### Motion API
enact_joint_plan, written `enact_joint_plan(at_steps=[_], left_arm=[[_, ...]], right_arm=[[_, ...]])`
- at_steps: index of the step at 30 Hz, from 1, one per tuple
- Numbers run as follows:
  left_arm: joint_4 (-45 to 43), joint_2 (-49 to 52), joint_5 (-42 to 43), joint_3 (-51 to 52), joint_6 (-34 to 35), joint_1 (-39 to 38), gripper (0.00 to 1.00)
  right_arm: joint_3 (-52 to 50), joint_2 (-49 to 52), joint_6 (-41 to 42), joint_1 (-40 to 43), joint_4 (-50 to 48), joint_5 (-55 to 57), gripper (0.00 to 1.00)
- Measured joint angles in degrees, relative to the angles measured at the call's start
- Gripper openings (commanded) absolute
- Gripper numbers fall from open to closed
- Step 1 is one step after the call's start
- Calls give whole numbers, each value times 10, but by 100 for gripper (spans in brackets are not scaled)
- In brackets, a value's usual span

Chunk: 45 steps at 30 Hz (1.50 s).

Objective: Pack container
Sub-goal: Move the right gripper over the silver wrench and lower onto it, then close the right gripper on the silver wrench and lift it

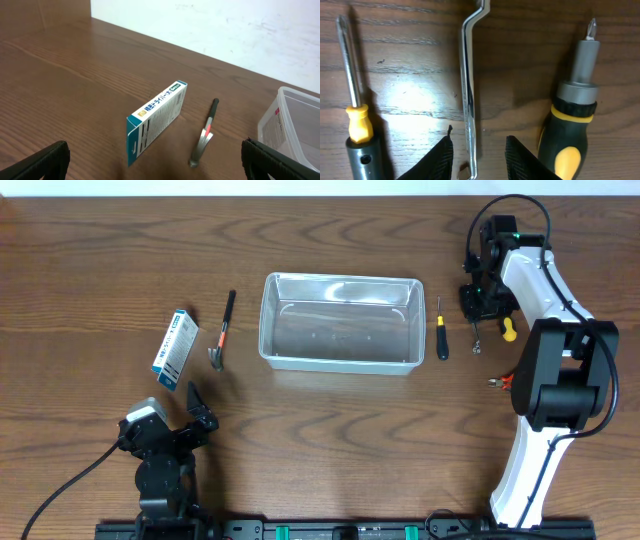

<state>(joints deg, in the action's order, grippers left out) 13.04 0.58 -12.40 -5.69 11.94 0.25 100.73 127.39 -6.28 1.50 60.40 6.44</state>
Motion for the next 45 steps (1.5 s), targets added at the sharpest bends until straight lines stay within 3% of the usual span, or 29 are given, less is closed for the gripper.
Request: enact_joint_plan(at_steps=[11,17,20,32,45], left_arm=[[0,0,0,0,0,0,98],[0,0,0,0,0,0,98],[0,0,0,0,0,0,98],[0,0,0,0,0,0,98],[0,0,0,0,0,0,98]], right_arm=[[3,34,7,0,2,-6,32],[3,35,10,-1,-1,-9,8],[3,35,12,-2,-2,-9,1],[22,38,13,-2,27,-9,1],[236,-12,-15,-17,64,-40,1]])
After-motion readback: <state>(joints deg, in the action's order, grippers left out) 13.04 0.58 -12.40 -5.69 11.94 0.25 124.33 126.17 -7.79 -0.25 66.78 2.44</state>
